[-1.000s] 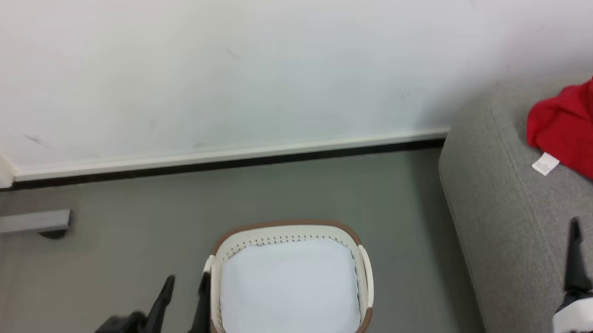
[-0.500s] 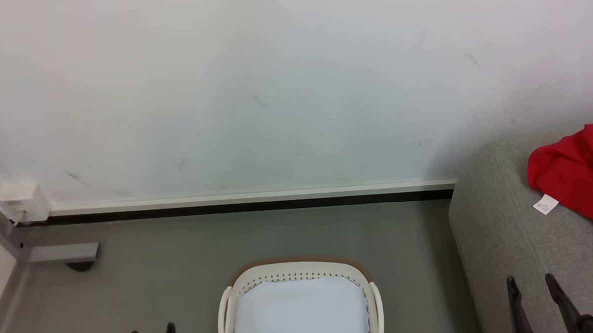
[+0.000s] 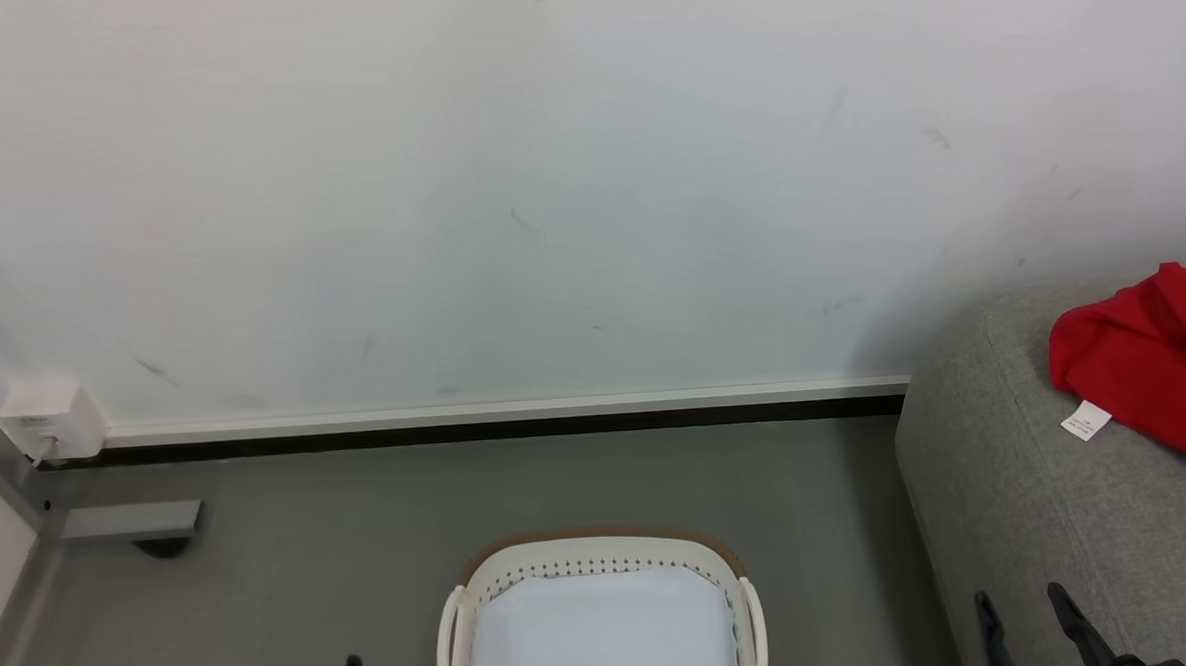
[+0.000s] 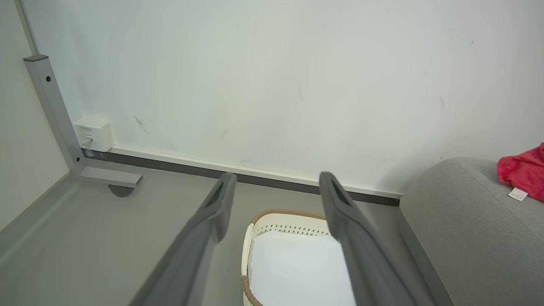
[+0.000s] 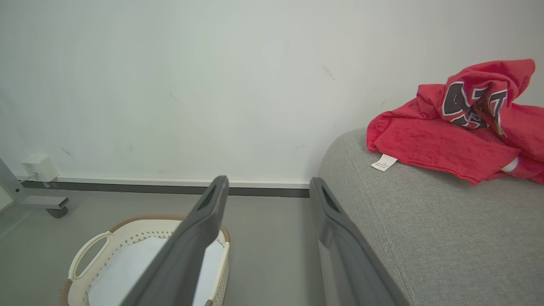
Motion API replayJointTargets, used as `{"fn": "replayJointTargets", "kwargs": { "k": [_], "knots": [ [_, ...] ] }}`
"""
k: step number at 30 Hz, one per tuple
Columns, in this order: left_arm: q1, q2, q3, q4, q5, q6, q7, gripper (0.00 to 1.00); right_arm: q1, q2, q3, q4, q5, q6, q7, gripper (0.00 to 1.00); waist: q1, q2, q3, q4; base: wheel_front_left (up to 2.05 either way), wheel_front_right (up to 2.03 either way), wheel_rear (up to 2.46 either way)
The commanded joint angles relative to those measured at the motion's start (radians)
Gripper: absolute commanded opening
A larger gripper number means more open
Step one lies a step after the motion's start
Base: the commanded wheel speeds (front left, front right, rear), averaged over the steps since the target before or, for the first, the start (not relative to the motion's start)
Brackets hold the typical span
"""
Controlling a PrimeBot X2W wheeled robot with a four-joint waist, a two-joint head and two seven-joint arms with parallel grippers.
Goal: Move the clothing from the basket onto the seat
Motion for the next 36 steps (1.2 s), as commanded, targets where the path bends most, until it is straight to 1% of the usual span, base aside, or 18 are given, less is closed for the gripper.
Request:
{"fn": "replayJointTargets", "kwargs": {
  "k": [1, 5, 10, 32, 33, 36],
  "knots": [
    [0.006, 0.002, 0.003, 0.001, 0.017, -0.004, 0.0, 1.0, 0.005, -0.003, 0.006, 0.002, 0.007, -0.002, -0.003, 1.0, 0.0001, -0.0001, 0.0, 0.0, 0.0, 0.0, 0.0],
    [-0.002, 0.001, 0.008, 0.01, 0.022, -0.011, 0.0, 1.0, -0.002, -0.003, 0.017, 0.0, 0.008, -0.002, -0.003, 1.0, 0.0001, -0.0001, 0.004, 0.003, 0.0, 0.0, 0.0],
    [-0.01, 0.0, 0.002, 0.016, 0.003, -0.013, 0.0, 1.0, -0.004, -0.003, 0.024, -0.004, 0.017, -0.002, -0.003, 1.0, 0.0001, -0.0001, 0.008, 0.009, 0.0, 0.0, 0.0],
    [-0.009, 0.0, -0.003, 0.018, -0.008, 0.0, 0.0, 1.0, -0.007, -0.003, 0.034, -0.007, 0.03, -0.002, -0.003, 1.0, 0.0001, -0.0001, 0.018, 0.014, 0.0, 0.0, 0.0],
    [-0.005, -0.002, -0.006, 0.016, -0.005, -0.002, 0.0, 0.0, -0.002, 0.0, 0.035, -0.003, 0.024, 0.0, 0.0, 0.0, 0.0001, -0.0001, 0.018, 0.014, 0.0, 0.0, 0.0],
    [-0.001, -0.007, -0.01, 0.043, -0.009, -0.002, 0.002, 0.0, 0.005, 0.004, 0.037, 0.02, 0.027, 0.0, 0.004, 0.0, 0.0001, -0.0001, 0.018, 0.015, 0.0, 0.0, 0.0]
  ]
}}
